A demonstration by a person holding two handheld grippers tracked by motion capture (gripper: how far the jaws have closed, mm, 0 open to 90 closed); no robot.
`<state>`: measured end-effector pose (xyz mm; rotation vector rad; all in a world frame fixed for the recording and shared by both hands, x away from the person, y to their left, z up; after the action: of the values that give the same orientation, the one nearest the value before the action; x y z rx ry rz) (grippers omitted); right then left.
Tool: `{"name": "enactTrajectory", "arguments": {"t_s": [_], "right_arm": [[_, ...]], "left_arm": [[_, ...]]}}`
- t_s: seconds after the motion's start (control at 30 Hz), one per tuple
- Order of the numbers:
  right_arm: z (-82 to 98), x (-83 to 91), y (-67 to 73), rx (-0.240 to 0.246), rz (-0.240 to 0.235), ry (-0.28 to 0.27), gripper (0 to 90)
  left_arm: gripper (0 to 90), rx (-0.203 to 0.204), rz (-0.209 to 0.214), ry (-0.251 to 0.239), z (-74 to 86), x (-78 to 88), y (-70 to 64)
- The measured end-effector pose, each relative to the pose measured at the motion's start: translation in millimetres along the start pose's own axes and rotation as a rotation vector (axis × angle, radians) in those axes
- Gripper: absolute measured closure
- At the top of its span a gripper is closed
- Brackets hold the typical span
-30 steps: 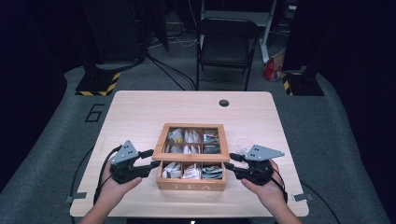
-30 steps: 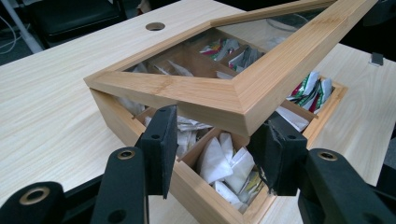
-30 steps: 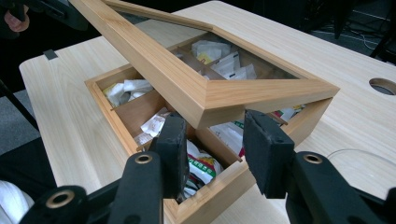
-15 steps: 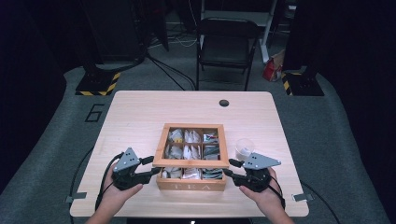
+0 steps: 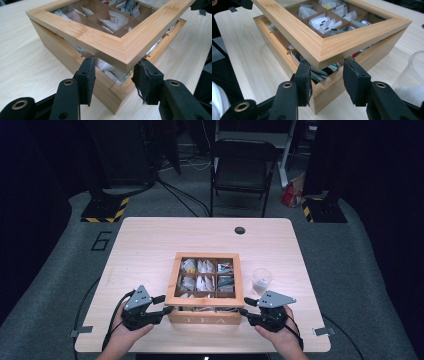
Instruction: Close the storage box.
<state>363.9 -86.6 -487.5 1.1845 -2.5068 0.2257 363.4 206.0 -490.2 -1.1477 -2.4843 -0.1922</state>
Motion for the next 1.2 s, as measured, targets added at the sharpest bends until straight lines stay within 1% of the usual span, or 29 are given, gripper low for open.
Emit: {"name": "enactTrajectory", "arguments": {"t_s": [0.03, 0.07, 0.13, 0.27, 0.4, 0.5, 0.53, 0.57, 0.6, 0.63, 0.67, 0.7, 0.73, 0.77, 0.8, 0.83, 0.87, 0.9, 0.93, 0.97, 1.0, 1.03, 1.07, 1.1, 1.17, 1.2], "right_arm": [[1.9, -0.6, 0.6, -0.006, -0.005, 0.006, 58.4], [2.7, -1.2, 1.0, -0.006, -0.010, 0.007, 58.3], [4.5, -2.3, 1.5, -0.010, -0.009, 0.008, 58.3], [6.4, -1.8, 2.1, -0.016, -0.008, 0.014, 58.3], [7.5, -1.8, 2.8, -0.017, -0.016, 0.013, 58.3], [8.6, -1.1, 3.3, -0.033, -0.020, 0.021, 57.9], [8.8, -1.0, 3.5, -0.043, -0.020, 0.020, 57.8], [9.3, -0.2, 3.8, -0.047, -0.021, 0.021, 57.8], [9.4, 0.1, 3.6, -0.041, -0.023, 0.019, 57.8], [9.7, 0.8, 4.2, -0.046, -0.023, 0.022, 57.9], [9.6, 0.9, 4.3, -0.036, -0.020, 0.023, 57.8], [9.5, 1.2, 4.6, -0.034, -0.018, 0.025, 57.5], [8.7, 2.2, 6.0, -0.039, -0.026, 0.021, 56.9], [7.4, 3.3, 5.8, -0.035, -0.024, 0.013, 56.8], [5.1, 4.8, 6.1, -0.047, -0.029, -0.002, 56.5], [2.4, 7.1, 5.9, -0.064, -0.035, -0.015, 56.4], [0.9, 8.4, 5.4, -0.069, -0.039, -0.023, 56.4], [-0.4, 9.9, 4.4, -0.077, -0.032, -0.029, 56.3], [-1.3, 10.8, 3.7, -0.084, -0.030, -0.033, 56.3], [-2.0, 11.6, 2.2, -0.088, -0.021, -0.035, 56.3], [-2.2, 12.1, 1.5, -0.087, -0.026, -0.037, 56.3], [-2.4, 12.3, 0.7, -0.094, -0.023, -0.038, 56.3], [-2.2, 12.5, -0.1, -0.096, -0.021, -0.038, 56.2], [-2.0, 12.8, -1.9, -0.088, -0.020, -0.038, 56.2], [-1.0, 13.3, -4.5, -0.095, -0.009, -0.035, 55.7], [-0.5, 13.2, -6.2, -0.090, -0.006, -0.034, 55.2]], "left_arm": [[52.9, -0.004, -0.001, 0.003, 0.7, -0.3, 0.0], [52.8, 0.002, 0.004, 0.012, 1.7, -0.3, -1.1], [52.9, 0.000, -0.004, 0.006, 2.4, -1.4, -1.0], [52.8, 0.003, -0.001, 0.011, 3.9, -0.4, -1.5], [52.8, 0.017, 0.002, 0.012, 5.4, 0.2, -2.6], [52.7, 0.028, 0.009, 0.020, 6.8, 1.8, -4.2], [52.8, 0.023, 0.007, 0.022, 7.0, 2.2, -3.9], [52.9, 0.018, -0.005, 0.013, 6.9, 1.3, -3.8], [52.8, 0.012, -0.002, 0.023, 7.3, 1.9, -4.0], [52.8, 0.014, 0.003, 0.029, 7.6, 2.2, -4.6], [52.8, 0.011, 0.002, 0.030, 7.7, 2.3, -4.3], [52.8, 0.011, 0.004, 0.033, 8.0, 2.4, -4.4], [52.6, 0.014, -0.001, 0.030, 8.5, 1.5, -5.2], [52.4, 0.010, 0.006, 0.047, 10.2, 2.0, -5.9], [52.1, 0.025, 0.013, 0.020, 9.1, 2.8, -6.7], [58.4, 0.038, 0.031, -0.001, 7.0, 3.6, -7.3], [58.0, 0.047, 0.038, -0.003, 4.9, 5.1, -7.5], [58.0, 0.036, 0.031, -0.008, 3.3, 4.9, -7.3], [58.0, 0.026, 0.022, -0.010, 2.5, 3.5, -7.0], [57.7, 0.026, 0.028, -0.003, 2.7, 3.1, -7.1], [56.7, 0.033, 0.026, -0.002, 3.3, 1.4, -7.4], [56.1, 0.024, 0.022, 0.003, 3.9, 1.0, -6.1], [55.9, 0.034, 0.024, 0.007, 4.5, 0.7, -6.0], [55.5, 0.035, 0.030, 0.016, 4.7, 1.5, -5.4], [54.5, 0.040, 0.022, 0.006, 3.8, 1.2, -4.2], [54.1, 0.040, 0.022, 0.008, 2.9, 2.1, -2.6]]}}
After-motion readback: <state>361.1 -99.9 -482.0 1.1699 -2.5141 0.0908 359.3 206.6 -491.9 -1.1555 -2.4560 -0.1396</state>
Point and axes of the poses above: each handheld gripper's, and its own axes: x roughly backward along the jaws, z roughly out of its underside, y roughly to its left, the point moved 8 cm from there along -x, roughly forward along the jaws, and after that the axes turned 9 degrees about -y, right-handed, at the moved point
